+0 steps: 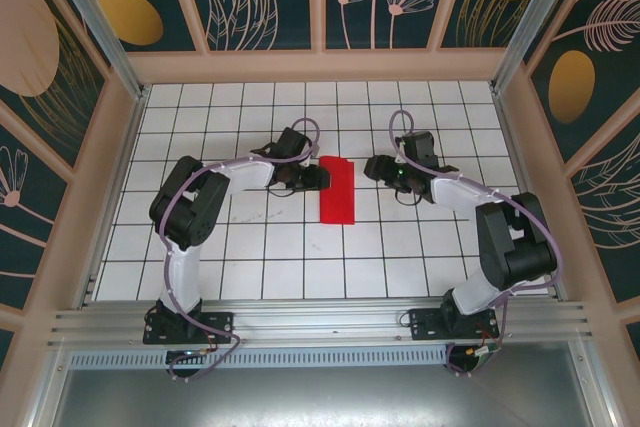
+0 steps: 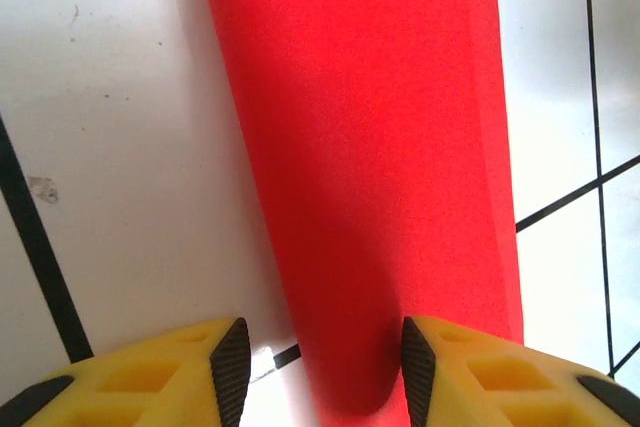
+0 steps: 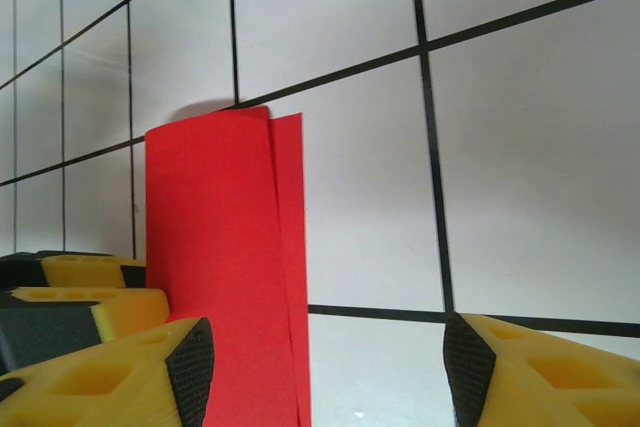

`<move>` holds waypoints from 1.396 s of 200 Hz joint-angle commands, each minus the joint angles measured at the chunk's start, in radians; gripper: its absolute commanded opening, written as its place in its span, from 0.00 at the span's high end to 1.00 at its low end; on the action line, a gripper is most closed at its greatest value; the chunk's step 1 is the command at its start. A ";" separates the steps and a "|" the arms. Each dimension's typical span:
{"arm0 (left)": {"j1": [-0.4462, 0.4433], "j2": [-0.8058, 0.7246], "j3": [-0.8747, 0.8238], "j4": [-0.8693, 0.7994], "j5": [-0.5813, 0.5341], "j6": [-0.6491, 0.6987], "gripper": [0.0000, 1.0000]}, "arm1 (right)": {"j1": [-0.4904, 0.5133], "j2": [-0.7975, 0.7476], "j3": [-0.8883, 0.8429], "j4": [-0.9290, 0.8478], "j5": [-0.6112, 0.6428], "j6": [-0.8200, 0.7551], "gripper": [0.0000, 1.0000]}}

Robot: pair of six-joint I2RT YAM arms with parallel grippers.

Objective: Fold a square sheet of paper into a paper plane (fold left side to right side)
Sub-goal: First fold in half a square sheet of paper at the center of the table.

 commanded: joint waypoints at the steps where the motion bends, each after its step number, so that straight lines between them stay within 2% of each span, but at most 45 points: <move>1: -0.036 0.073 0.017 -0.043 -0.001 0.047 0.51 | -0.007 -0.031 -0.022 -0.003 0.022 -0.010 0.34; 89: -0.054 0.117 0.081 -0.101 -0.002 0.097 0.48 | -0.029 -0.072 -0.089 0.089 -0.041 0.047 0.12; 279: -0.068 0.189 0.156 -0.159 -0.055 0.101 0.45 | -0.031 -0.082 -0.100 0.090 -0.046 0.048 0.11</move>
